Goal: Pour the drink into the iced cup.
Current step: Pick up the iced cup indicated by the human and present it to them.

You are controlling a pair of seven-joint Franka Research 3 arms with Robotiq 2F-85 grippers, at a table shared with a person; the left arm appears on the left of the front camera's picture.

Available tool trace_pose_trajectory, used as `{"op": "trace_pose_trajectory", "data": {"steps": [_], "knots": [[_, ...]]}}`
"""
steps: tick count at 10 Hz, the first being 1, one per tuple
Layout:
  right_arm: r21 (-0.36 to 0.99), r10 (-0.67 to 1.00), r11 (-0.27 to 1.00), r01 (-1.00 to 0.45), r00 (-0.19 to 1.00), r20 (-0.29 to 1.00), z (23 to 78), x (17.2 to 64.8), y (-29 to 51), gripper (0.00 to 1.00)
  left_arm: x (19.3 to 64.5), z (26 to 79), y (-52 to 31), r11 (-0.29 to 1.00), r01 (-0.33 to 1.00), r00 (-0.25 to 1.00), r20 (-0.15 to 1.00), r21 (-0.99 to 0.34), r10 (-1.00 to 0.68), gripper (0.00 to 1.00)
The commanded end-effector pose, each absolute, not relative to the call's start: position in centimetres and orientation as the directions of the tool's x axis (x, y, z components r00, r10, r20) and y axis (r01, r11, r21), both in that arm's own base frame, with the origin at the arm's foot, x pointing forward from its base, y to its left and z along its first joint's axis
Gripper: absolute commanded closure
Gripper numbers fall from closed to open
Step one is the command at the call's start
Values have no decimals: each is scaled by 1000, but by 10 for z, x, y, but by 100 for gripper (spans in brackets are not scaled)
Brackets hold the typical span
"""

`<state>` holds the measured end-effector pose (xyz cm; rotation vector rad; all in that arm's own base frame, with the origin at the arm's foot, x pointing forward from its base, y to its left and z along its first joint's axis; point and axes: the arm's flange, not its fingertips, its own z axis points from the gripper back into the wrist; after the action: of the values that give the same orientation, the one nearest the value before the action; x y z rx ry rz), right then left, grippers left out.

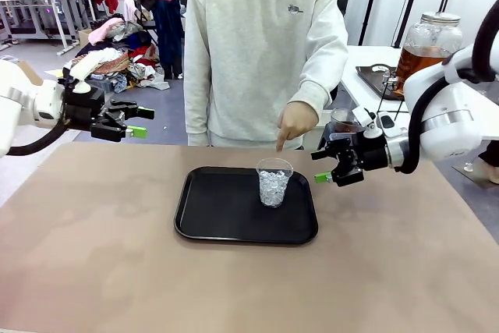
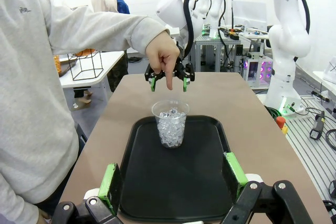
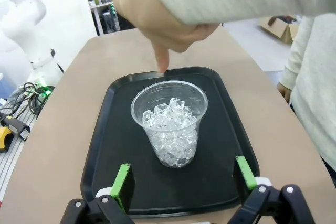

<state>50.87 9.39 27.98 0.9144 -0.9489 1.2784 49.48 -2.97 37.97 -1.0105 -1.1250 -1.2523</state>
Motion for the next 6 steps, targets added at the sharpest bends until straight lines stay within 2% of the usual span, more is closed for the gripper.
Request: {"op": "trace_pose_trajectory", "data": {"steps": [1, 6], "knots": [[-32, 283, 45, -998, -17, 959, 261, 521, 93, 0, 494, 381, -29, 69, 997, -19, 984, 32, -177, 0], [-40, 201, 53, -998, -29, 979, 235, 531, 94, 0, 494, 381, -29, 69, 997, -19, 984, 32, -177, 0]]}}
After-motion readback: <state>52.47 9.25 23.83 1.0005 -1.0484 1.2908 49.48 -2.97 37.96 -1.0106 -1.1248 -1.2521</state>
